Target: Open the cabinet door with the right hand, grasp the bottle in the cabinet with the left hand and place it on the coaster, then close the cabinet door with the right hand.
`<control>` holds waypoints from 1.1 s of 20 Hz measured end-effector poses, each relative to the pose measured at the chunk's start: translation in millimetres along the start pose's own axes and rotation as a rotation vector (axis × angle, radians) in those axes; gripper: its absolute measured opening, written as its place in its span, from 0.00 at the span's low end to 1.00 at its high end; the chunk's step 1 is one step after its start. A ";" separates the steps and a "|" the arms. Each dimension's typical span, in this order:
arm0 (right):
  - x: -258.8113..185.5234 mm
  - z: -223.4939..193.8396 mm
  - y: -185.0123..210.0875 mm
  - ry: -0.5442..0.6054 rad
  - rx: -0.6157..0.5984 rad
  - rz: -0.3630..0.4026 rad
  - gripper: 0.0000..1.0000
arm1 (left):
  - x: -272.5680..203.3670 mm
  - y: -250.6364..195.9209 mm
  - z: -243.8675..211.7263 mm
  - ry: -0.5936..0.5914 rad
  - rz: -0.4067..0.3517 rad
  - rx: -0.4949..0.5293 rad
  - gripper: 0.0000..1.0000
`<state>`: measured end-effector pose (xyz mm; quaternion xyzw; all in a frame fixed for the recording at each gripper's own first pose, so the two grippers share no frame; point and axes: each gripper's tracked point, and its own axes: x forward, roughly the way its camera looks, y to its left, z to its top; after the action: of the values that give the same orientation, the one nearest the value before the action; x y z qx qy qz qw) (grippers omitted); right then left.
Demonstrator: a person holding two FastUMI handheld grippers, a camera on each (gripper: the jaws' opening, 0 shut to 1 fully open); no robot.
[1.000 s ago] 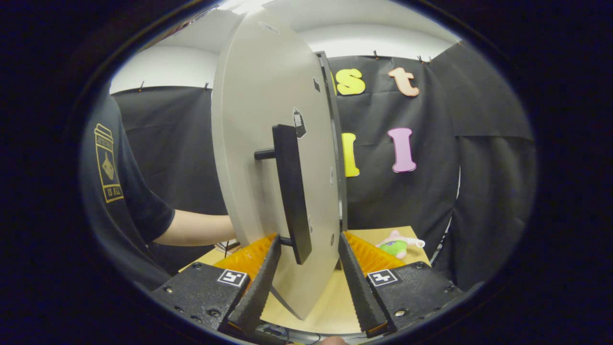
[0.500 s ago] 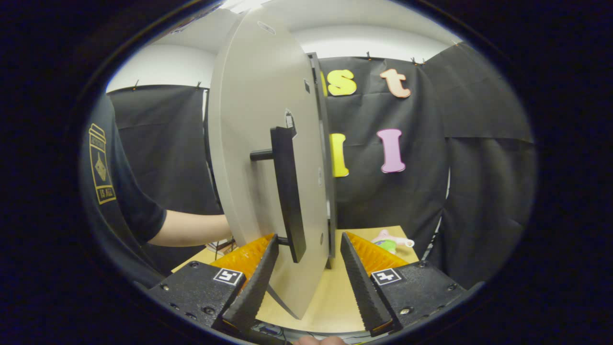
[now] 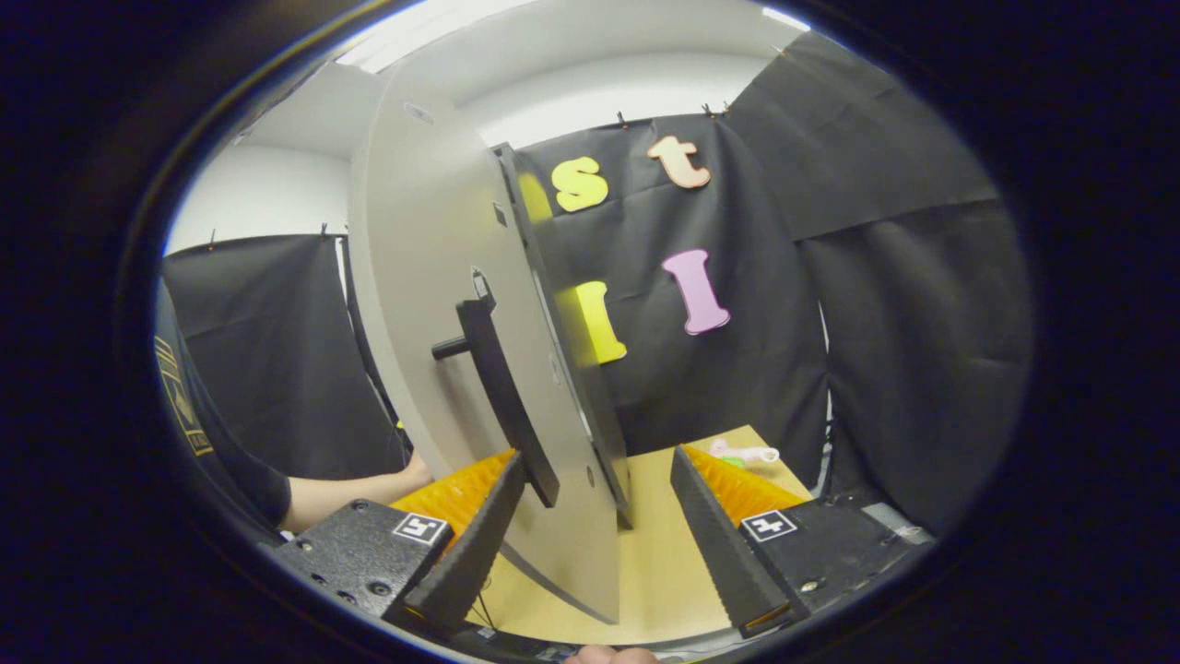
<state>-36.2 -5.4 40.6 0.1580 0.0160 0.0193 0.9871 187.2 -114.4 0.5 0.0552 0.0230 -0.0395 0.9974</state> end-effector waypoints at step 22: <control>63.9 -27.6 -139.0 0.112 0.228 -0.296 0.99 | -261.1 67.8 -166.2 0.042 0.088 -0.037 0.79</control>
<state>31.1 -126.0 -30.7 0.2633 0.0963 -0.1191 0.9525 -74.2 -8.7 -144.1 0.0385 0.0421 0.0060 0.9984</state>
